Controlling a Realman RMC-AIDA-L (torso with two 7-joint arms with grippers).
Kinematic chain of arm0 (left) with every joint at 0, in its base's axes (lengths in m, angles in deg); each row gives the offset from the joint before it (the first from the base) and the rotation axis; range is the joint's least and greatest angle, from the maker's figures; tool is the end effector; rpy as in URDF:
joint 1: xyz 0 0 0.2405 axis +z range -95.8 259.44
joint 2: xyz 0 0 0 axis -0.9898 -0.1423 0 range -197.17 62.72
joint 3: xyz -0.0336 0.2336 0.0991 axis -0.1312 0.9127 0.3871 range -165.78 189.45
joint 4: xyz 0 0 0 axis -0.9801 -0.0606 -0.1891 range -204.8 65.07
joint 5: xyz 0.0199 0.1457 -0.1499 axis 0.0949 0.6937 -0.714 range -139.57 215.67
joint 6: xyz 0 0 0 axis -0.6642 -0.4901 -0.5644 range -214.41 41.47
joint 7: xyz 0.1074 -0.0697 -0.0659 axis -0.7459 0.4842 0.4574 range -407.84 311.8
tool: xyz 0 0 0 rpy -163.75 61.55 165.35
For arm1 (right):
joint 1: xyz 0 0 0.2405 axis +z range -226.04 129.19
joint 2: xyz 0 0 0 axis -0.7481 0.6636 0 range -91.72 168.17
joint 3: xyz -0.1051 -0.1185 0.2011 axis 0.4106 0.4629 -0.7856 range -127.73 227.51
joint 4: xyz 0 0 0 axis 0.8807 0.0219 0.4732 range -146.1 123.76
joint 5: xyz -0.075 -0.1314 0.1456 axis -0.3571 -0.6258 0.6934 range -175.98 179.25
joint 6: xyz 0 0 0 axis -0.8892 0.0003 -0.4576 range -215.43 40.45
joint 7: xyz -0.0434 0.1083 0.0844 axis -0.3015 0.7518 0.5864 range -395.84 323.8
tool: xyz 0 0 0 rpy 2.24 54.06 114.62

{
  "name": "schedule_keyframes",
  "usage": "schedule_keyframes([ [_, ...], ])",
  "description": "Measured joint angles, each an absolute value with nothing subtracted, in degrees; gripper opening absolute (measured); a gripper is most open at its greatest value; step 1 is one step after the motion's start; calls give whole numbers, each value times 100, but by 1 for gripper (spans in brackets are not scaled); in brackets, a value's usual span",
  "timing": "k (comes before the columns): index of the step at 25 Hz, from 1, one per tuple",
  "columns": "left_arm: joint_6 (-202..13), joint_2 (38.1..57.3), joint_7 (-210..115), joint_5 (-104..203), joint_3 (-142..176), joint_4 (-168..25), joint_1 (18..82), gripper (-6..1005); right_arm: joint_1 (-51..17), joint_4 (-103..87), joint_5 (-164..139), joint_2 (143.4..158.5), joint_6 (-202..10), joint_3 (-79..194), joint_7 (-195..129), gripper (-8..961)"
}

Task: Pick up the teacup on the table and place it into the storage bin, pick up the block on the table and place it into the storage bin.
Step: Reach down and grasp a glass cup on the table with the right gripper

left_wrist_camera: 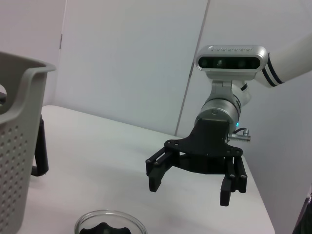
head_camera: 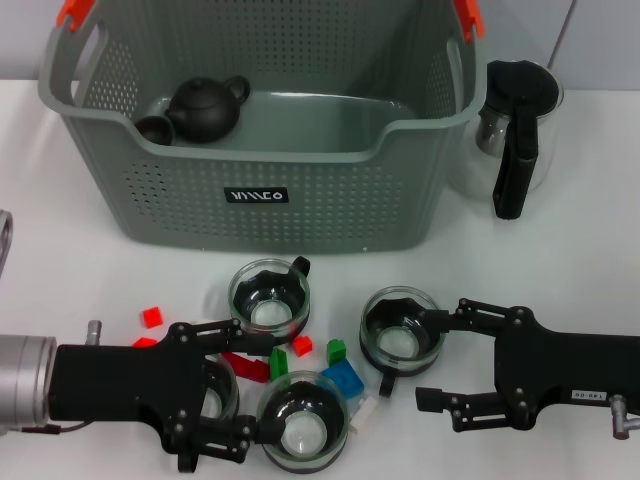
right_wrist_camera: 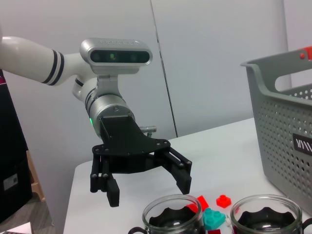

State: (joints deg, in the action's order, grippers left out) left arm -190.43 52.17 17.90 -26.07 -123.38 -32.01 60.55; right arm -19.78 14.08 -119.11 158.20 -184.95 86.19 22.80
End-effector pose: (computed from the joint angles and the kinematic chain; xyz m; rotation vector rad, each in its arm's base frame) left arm -0.2818 0.2503 -0.0119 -2.9639 -0.4133 -0.7911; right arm 0.2716 0.2716 -0.0415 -2.9073 0.4011 0.8397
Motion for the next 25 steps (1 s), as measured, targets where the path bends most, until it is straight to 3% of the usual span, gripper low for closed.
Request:
schedule_keyframes([
  [19, -19044, 5193, 1803, -2607, -12417, -3220, 6095, 921, -1975, 1539, -11944, 15801, -18593, 8668, 2447, 931],
  [25, -19045, 5169, 1795, -2614, -12658, -3234, 6119, 921, -1896, 3009, -12329, 15814, -19114, 8989, 3637, 929],
])
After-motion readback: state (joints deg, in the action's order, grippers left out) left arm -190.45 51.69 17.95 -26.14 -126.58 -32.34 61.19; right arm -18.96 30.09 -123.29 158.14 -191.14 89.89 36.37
